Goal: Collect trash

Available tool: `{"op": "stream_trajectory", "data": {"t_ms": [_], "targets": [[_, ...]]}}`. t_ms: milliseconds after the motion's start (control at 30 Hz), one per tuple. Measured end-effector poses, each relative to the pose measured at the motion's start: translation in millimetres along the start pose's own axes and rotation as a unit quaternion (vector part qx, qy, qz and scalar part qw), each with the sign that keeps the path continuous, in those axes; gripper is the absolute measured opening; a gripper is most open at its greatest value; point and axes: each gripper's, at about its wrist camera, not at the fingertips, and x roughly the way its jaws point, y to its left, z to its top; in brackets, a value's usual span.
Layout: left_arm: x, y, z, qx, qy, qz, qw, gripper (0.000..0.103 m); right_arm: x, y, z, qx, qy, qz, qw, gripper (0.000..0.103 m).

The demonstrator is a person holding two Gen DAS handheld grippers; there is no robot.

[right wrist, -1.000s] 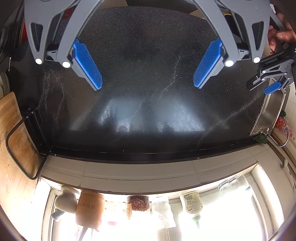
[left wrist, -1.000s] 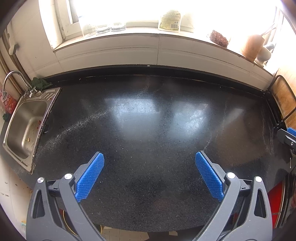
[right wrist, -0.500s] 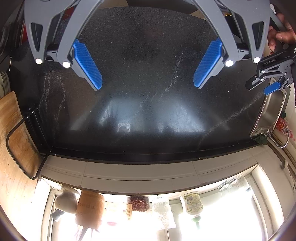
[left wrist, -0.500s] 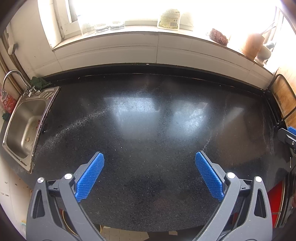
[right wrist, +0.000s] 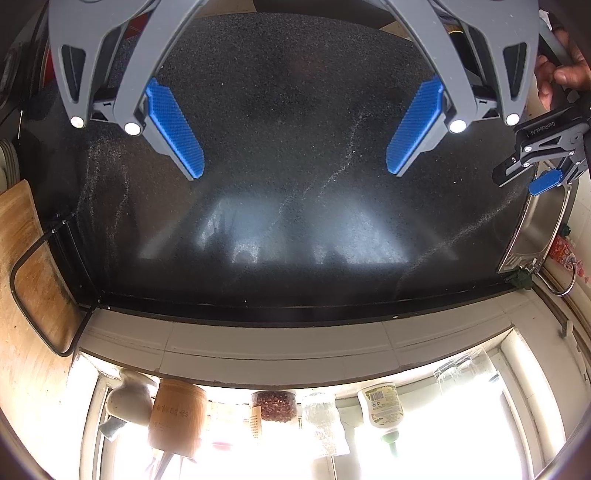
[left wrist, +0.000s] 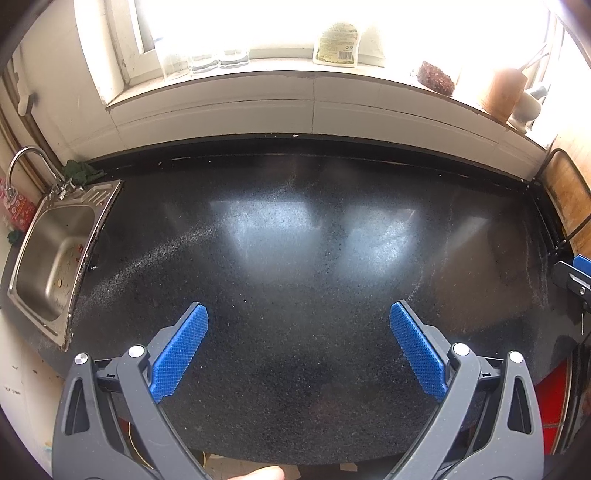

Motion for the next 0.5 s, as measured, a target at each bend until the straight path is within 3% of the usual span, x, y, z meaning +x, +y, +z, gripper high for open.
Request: {"op": "stream_trajectory", "data": {"t_ms": [500], "targets": [[2.8, 0.8, 2.6, 0.0, 0.0, 0.0, 1.0, 0.096, 0.8, -1.1, -0.3, 0.006, 0.0, 0.001, 1.0, 0.096]]}}
